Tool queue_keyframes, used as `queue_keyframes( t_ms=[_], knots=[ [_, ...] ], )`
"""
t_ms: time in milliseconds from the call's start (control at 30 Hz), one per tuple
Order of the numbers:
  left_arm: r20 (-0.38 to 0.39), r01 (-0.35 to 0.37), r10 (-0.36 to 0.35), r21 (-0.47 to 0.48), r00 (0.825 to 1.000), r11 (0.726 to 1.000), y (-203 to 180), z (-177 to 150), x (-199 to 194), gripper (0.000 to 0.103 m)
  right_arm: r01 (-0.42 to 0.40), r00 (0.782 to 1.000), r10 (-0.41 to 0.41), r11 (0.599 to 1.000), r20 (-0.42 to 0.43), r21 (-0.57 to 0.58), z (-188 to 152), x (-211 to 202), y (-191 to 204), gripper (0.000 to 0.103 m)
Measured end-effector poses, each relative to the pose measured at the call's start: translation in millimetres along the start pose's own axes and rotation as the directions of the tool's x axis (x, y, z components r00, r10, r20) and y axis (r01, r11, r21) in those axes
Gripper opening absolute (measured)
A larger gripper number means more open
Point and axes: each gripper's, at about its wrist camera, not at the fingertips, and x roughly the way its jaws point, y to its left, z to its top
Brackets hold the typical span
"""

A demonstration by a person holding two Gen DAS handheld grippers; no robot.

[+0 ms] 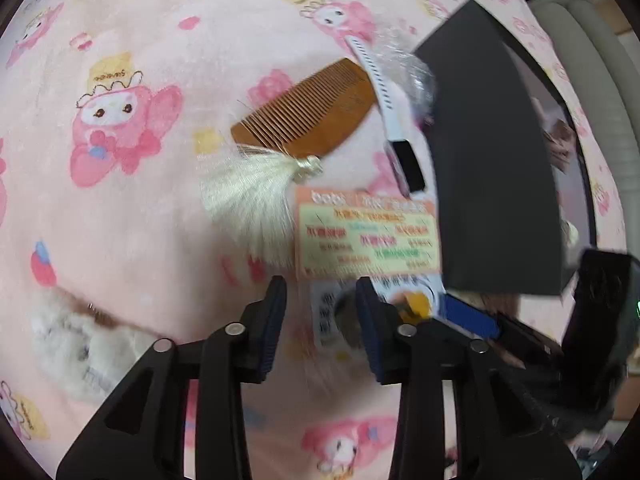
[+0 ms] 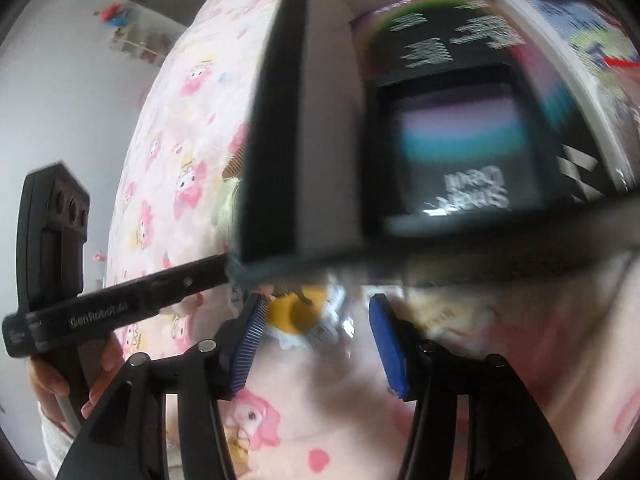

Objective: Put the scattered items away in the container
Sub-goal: 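Lift the card package and carry it toward the black box, then lower the card package into the box and open the left gripper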

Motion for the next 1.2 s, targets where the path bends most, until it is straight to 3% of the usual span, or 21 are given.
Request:
queue_keyframes(
  t_ms=[67, 167, 267, 533, 667, 733, 767, 933, 1033, 1200],
  knots=[
    [-0.019, 0.007, -0.007, -0.010, 1.000, 1.000, -1, 1, 10, 0.036, 0.024, 1.000, -0.024, 0.999, 0.017, -0.038, 0, 6, 8, 0.050],
    [-0.004, -0.025, 0.025, 0.025, 1.000, 0.999, -10, -8, 7, 0.035, 0.013, 1.000, -0.013, 0.999, 0.006, -0.045, -4, 6, 10, 0.032],
    [0.011, 0.020, -0.020, 0.030, 1.000, 0.999, -12, -16, -11, 0.030, -0.008, 1.000, 0.008, 1.000, 0.016, -0.028, -7, -7, 5, 0.020],
    [0.107, 0.085, -0.098, 0.119, 0.989, 0.989, -42, -28, -84, 0.030, -0.047, 0.987, 0.065, 0.991, 0.146, -0.123, -9, -87, 40, 0.018],
    [0.131, 0.133, -0.157, 0.169, 0.979, 0.976, -68, -1, -102, 0.030, -0.043, 0.972, 0.077, 0.988, 0.224, -0.152, 2, -130, 44, 0.018],
    [0.132, 0.151, -0.179, 0.199, 0.975, 0.968, -92, 10, -96, 0.030, -0.023, 0.965, 0.062, 0.988, 0.254, -0.155, 8, -151, 28, 0.018],
    [0.128, 0.159, -0.189, 0.215, 0.974, 0.964, -102, 17, -95, 0.030, -0.013, 0.963, 0.052, 0.989, 0.265, -0.148, 28, -153, 24, 0.018],
    [0.123, 0.171, -0.209, 0.268, 0.970, 0.948, -156, 53, -70, 0.030, 0.077, 0.964, -0.048, 0.992, 0.260, -0.104, 62, -171, -22, 0.019],
    [0.095, 0.158, -0.190, 0.274, 0.977, 0.949, -181, 70, -48, 0.030, 0.117, 0.969, -0.102, 0.992, 0.226, -0.055, 86, -170, -58, 0.019],
    [0.046, 0.062, -0.078, 0.286, 0.996, 0.956, -207, 84, -13, 0.030, 0.146, 0.979, -0.148, 0.989, 0.139, 0.020, 108, -157, -99, 0.019]
  ],
)
